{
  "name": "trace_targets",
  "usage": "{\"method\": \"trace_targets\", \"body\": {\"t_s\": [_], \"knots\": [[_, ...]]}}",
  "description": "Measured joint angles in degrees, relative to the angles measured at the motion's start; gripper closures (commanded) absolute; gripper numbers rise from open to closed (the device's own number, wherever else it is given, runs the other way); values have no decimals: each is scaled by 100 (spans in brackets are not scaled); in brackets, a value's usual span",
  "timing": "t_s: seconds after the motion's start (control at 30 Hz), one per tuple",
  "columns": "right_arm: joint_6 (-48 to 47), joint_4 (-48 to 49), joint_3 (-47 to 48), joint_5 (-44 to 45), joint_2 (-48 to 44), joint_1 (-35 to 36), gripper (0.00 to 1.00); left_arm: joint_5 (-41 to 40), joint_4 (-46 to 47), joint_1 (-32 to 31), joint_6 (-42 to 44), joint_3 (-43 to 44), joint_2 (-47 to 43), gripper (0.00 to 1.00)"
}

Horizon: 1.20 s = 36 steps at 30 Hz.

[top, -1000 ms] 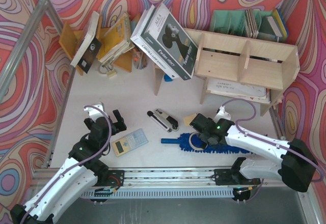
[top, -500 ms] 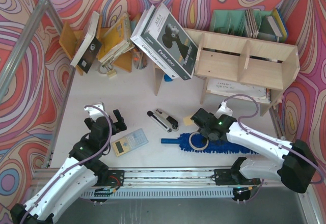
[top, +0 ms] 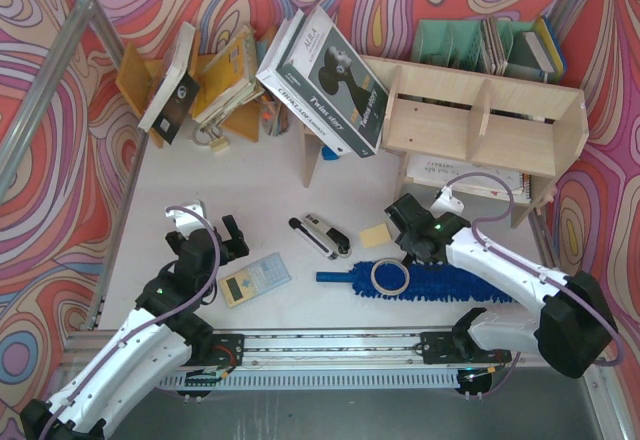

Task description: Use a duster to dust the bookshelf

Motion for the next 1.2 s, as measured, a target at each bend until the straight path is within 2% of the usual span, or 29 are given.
{"method": "trace_targets", "body": {"t_s": [0.6, 0.77, 0.83, 0.93, 1.2], "knots": [[-815, 1207, -39, -48, 638, -715, 56, 0, 2, 0, 0, 0, 0, 2], [-894, 1314, -74, -70, 717, -765, 43, 0, 2, 0, -2, 0, 0, 2], [-935, 1349, -79, -90, 717, -780, 32, 0, 2, 0, -2, -2, 2, 2], [-1005, 1381, -79, -103, 717, -785, 24, 0, 2, 0, 0, -2, 11, 2], [-1235, 1375, -79, -205, 542, -782, 24, 0, 4, 0, -2, -2, 44, 2]]}}
